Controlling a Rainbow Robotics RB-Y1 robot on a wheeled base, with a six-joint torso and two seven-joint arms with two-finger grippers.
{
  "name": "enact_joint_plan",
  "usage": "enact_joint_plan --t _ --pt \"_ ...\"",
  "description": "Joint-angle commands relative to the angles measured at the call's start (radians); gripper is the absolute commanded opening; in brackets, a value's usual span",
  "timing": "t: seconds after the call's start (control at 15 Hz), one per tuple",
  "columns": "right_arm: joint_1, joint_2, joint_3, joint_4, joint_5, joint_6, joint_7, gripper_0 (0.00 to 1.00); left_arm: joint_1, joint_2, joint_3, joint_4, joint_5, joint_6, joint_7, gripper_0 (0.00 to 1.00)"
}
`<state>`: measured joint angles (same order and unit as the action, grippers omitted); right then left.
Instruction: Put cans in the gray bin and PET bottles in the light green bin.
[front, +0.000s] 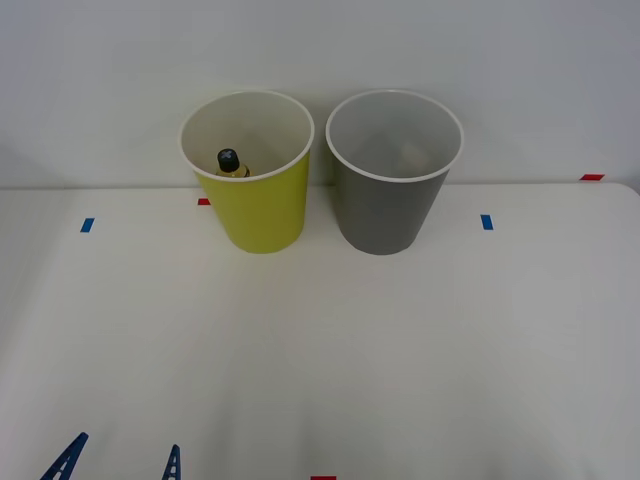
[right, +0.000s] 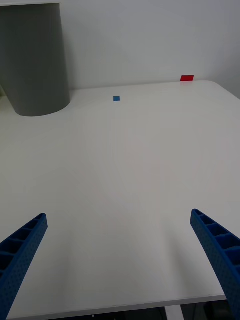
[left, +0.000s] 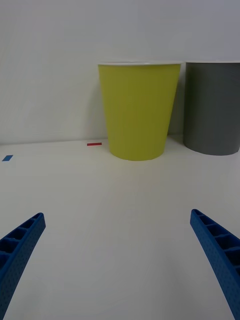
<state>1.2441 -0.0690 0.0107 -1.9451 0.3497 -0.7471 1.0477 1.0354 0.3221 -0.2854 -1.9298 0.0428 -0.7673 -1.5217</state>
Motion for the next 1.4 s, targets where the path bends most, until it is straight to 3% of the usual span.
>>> enact_joint_plan --t 0.07,1.4 --pt "0.0 0.0 0.0 0.0 0.0 0.0 0.0 1.0 0.0 0.0 0.0 0.0 0.0 0.0 0.0 1.0" --pt "0.0 0.0 0.0 0.0 0.0 0.0 0.0 1.0 0.0 0.0 0.0 0.0 0.0 0.0 0.0 1.0"
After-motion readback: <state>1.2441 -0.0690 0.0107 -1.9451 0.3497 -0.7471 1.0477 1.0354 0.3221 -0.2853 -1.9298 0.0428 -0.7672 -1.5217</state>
